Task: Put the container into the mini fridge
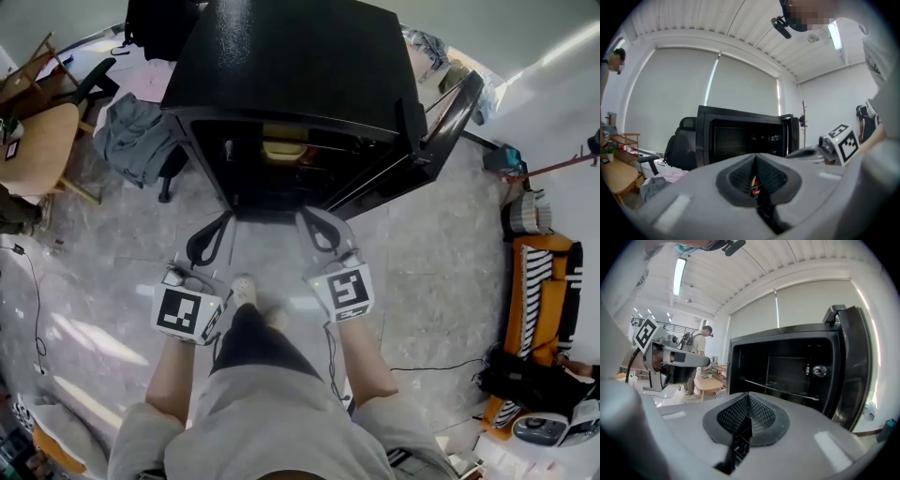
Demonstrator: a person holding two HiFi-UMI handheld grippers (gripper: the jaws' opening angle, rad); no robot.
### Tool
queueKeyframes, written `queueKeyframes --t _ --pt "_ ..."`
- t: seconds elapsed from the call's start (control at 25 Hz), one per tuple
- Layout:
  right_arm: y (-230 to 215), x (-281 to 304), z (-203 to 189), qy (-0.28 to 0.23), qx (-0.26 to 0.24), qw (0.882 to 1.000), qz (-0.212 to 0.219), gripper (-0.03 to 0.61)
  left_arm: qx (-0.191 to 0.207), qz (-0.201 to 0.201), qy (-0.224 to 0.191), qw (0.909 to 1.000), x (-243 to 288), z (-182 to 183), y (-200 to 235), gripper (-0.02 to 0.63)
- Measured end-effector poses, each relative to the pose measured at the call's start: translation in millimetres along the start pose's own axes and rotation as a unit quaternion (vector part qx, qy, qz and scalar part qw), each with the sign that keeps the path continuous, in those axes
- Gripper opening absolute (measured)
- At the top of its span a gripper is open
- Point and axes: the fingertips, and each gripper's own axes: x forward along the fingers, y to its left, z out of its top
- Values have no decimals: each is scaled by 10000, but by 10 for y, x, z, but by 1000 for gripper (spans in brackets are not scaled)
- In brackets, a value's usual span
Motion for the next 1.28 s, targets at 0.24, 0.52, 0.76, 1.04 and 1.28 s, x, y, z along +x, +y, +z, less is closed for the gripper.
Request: queueKeyframes --t 0.24,0.52,0.76,1.04,1.28 --pt "63 -230 173 -124 83 9999 -48 -3 86 35 -58 9999 -100 144 -107 2" --pt "201 -445 333 -278 182 9994 10 -3 116 82 -148 9998 -247 276 -232 2" --pt "303 -607 506 -407 130 9991 64 -3 199 115 -241 9994 -377 417 -334 2" --pt "348 -830 683 -515 101 9986 -22 -3 278 173 -353 9988 -548 570 -445 2" --pt "402 -1006 783 -630 75 9980 -69 -3 334 225 -459 9981 -700 691 -529 2"
